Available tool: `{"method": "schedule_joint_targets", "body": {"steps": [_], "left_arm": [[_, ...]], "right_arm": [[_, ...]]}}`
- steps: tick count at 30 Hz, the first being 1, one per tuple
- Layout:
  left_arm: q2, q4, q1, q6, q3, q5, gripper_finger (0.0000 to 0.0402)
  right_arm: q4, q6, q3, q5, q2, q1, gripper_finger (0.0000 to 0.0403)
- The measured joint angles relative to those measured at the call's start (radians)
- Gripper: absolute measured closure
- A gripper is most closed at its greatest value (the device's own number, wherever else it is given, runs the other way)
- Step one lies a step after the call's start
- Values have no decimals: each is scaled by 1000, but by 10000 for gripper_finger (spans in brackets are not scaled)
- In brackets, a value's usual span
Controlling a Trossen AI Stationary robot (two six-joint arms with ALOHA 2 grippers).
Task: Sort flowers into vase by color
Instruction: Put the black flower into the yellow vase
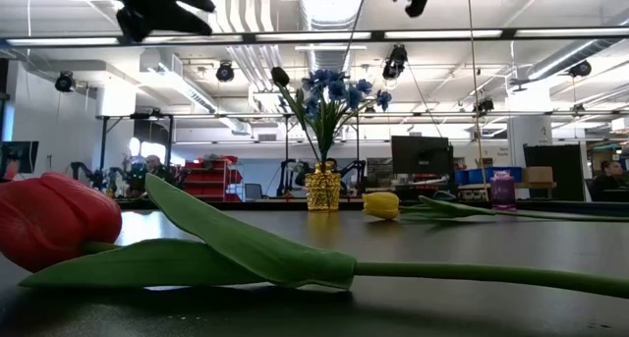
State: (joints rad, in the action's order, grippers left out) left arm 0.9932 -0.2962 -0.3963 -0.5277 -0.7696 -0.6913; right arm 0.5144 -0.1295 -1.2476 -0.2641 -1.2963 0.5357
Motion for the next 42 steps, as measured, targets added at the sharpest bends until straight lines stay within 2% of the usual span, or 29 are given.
{"method": "schedule_joint_targets", "body": {"steps": [4,8,12,16,21,27,31,42], "left_arm": [[3,97,58,-29,65,2,219],[0,111,109,-43,86,2,220],[-13,81,137,-61,82,40,220],[-30,3,141,-107,78,111,220],[-52,-90,140,-167,77,187,220],[-61,-129,139,-170,77,188,220],[-61,-137,139,-180,77,223,220],[-65,-187,138,-197,77,244,220]], "right_arm": [[34,-45,-1,18,-67,88,394],[63,-86,6,63,-168,123,394],[167,-92,12,101,-270,123,394],[187,-101,16,116,-327,106,394],[187,-21,29,121,-338,68,394],[189,33,57,115,-339,48,394],[221,64,98,114,-340,45,394],[290,25,205,108,-341,44,394]]}}
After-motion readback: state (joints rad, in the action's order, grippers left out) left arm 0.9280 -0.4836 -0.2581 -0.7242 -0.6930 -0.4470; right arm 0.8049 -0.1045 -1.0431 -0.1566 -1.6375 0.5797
